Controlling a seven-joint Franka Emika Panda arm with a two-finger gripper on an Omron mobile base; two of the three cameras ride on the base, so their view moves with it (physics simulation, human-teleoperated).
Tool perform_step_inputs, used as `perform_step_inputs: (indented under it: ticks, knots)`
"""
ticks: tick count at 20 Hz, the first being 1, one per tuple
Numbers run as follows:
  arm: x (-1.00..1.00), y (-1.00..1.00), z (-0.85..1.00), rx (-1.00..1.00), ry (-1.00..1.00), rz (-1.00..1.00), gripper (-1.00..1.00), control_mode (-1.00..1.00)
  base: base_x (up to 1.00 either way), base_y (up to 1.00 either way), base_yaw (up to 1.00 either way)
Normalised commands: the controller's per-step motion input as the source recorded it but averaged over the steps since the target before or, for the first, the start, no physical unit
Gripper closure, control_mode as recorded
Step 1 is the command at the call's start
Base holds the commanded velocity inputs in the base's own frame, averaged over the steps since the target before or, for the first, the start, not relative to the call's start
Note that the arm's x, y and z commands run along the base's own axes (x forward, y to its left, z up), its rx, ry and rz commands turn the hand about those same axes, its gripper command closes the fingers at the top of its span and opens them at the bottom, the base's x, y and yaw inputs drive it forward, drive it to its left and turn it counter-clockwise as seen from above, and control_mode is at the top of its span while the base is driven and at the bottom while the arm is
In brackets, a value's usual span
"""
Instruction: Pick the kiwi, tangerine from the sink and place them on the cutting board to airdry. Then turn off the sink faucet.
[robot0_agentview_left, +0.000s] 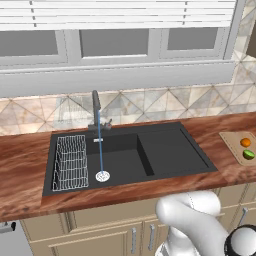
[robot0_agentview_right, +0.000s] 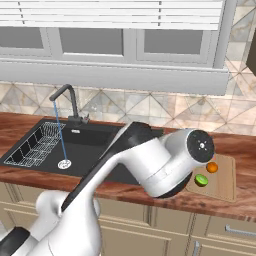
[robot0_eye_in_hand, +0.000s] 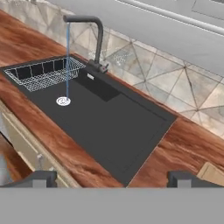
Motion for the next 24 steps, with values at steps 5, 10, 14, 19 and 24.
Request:
perform_step_inputs:
  ticks: [5, 10, 14, 19, 24]
  knots:
    - [-0.62, 0.56, 0.03, 0.00, -0.23, 0.03, -1.00, -1.00, 0.00, 0.00, 0.00]
    - [-0.65, 0.47, 0.01, 0.07, -0.29, -0.10, -1.00, -1.00, 0.00, 0.00, 0.00]
    - [-0.58, 0.41, 0.00, 0.03, -0.23, 0.00, -1.00, -1.00, 0.00, 0.00, 0.00]
    - [-0.39, 0.53, 0.06, 0.00, -0.21, 0.00, -1.00, -1.00, 0.00, 0.00, 0.00]
    - [-0.06, 0.51, 0.43, 0.01, 0.05, 0.05, -1.00, -1.00, 0.00, 0.00, 0.00]
